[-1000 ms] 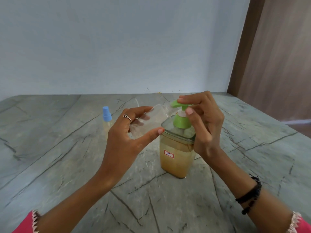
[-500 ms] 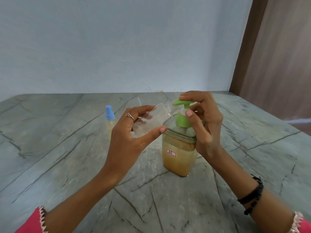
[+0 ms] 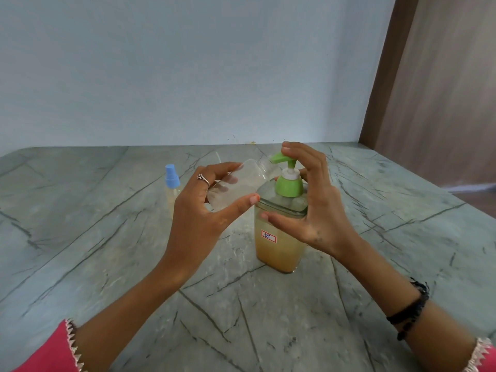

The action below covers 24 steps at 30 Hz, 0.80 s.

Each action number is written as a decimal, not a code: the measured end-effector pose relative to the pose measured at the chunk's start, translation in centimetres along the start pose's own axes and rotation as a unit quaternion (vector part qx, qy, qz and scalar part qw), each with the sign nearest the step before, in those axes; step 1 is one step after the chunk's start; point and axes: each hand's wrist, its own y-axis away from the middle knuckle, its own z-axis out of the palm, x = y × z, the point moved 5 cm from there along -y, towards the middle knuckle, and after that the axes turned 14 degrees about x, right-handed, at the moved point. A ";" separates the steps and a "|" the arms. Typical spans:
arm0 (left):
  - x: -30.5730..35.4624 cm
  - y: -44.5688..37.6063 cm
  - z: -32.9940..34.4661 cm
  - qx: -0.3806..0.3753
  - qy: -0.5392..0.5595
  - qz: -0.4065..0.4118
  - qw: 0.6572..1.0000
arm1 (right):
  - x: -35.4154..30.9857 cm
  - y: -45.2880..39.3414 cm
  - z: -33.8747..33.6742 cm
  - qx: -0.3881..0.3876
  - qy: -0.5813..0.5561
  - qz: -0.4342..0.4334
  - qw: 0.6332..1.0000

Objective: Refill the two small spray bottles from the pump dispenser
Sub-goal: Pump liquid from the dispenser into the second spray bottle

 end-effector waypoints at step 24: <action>0.3 0.1 -0.3 0.002 0.000 0.019 1.000 | 0.1 0.3 0.3 0.046 -0.025 0.010 0.999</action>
